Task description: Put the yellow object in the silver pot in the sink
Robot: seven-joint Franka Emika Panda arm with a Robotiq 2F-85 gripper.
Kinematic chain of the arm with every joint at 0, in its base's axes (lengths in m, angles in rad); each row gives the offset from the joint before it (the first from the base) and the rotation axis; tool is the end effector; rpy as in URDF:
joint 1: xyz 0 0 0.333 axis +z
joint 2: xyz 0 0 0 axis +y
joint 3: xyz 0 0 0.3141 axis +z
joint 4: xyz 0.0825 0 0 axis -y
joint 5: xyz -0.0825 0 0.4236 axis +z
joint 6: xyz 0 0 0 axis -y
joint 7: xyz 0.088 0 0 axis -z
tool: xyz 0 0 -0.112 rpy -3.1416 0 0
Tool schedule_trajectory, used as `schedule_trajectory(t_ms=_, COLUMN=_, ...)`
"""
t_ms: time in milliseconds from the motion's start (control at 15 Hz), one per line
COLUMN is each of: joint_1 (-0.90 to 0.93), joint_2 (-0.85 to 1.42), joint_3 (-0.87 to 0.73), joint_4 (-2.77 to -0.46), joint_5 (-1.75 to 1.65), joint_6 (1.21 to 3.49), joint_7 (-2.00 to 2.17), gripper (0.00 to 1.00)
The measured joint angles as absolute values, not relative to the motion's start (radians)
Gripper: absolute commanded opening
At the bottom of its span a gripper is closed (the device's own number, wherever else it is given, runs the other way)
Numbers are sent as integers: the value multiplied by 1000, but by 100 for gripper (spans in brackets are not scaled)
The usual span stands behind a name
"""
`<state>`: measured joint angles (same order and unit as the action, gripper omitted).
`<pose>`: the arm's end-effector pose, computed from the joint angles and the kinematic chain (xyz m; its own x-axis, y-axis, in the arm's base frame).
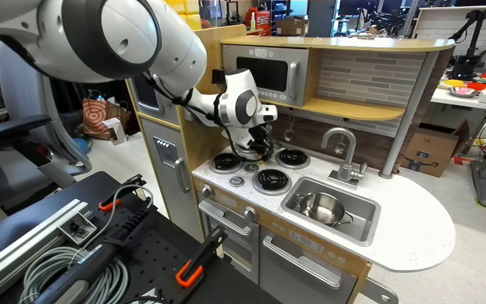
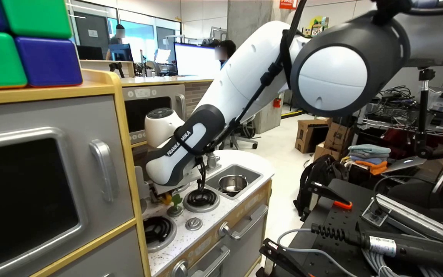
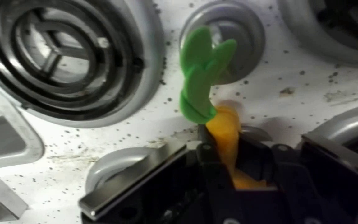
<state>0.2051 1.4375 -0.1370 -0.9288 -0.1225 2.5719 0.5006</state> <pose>0.7825 0.0978 -0.0394 0.9465 -0.1805 0.2677 -0.2145 -0.9712 0.1034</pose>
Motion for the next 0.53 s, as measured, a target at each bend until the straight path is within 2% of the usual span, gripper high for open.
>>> schedule_trajectory(t_ms=533, joint_1=98, joint_2=1288, joint_3=-246, joint_4=-1176, joint_5=-122, joint_6=2522, joint_7=631, gripper=3)
